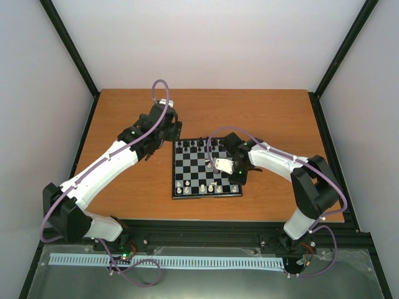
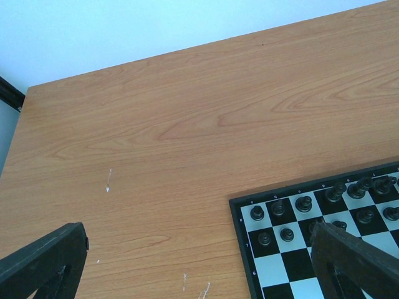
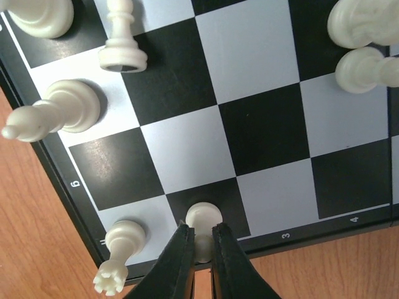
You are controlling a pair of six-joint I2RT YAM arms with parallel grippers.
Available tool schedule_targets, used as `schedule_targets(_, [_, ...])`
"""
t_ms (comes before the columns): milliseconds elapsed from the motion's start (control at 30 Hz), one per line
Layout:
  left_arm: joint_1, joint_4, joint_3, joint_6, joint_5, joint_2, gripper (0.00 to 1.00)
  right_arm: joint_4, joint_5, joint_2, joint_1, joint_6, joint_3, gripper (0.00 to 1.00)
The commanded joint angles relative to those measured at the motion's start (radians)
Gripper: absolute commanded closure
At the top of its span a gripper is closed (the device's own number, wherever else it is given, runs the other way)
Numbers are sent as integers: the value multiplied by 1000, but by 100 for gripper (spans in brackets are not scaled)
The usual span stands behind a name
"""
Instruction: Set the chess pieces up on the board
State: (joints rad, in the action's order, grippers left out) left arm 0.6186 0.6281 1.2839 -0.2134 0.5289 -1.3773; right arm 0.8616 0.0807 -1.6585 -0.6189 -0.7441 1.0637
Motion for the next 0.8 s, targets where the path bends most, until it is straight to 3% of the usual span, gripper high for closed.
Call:
schedule_targets(0, [0,5,24,3,-12,-5,0,53,6,-12,-12,2,15,92])
schedule_targets(333, [-1,14,29,5,-42,-11,0,55,15,-13,-11,25,71,73])
schedule_targets(767, [0,15,31,13,-66,-14,0,16,193,-60,-40,-29,185,68])
